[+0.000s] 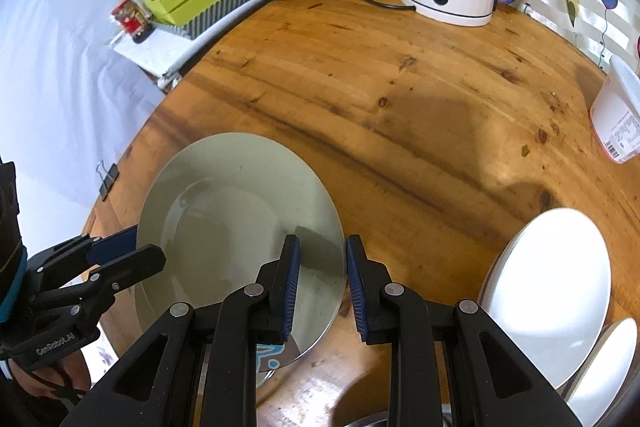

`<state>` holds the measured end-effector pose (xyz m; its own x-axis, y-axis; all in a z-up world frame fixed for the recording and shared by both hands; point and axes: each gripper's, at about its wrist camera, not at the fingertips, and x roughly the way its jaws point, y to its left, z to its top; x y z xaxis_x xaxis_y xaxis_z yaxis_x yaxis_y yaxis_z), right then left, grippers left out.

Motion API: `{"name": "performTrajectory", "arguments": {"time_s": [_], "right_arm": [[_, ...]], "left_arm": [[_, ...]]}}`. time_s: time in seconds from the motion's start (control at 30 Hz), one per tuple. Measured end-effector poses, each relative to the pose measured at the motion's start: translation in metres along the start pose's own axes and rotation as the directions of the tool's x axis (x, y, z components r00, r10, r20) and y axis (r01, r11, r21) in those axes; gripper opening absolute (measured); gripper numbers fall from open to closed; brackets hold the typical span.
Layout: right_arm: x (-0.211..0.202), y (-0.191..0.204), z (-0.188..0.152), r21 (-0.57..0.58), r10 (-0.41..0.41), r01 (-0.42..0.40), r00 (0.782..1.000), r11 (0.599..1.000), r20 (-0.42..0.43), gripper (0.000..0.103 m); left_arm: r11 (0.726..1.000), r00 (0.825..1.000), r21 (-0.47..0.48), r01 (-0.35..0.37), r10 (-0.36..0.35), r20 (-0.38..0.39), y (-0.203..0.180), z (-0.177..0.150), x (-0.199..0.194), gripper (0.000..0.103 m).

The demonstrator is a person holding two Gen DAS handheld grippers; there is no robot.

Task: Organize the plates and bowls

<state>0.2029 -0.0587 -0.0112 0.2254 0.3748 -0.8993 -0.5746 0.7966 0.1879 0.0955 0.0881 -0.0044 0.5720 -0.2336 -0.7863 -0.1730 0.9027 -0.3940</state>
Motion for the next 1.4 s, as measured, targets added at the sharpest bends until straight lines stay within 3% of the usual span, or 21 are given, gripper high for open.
{"name": "performTrajectory", "arguments": {"time_s": [0.7,1.4], "right_arm": [[0.003,0.029,-0.032,-0.021,0.005,-0.005,1.0,1.0,-0.02,0.023],[0.008,0.039,-0.04,-0.043,-0.01,0.009,1.0,0.999,-0.015,0.023]], "left_arm": [[1.0,1.0,-0.012,-0.028,0.028,-0.003,0.014,-0.03,-0.016,0.037],[0.997,0.997,0.005,-0.076,0.076,0.005,0.016,-0.041,-0.016,0.037]]}}
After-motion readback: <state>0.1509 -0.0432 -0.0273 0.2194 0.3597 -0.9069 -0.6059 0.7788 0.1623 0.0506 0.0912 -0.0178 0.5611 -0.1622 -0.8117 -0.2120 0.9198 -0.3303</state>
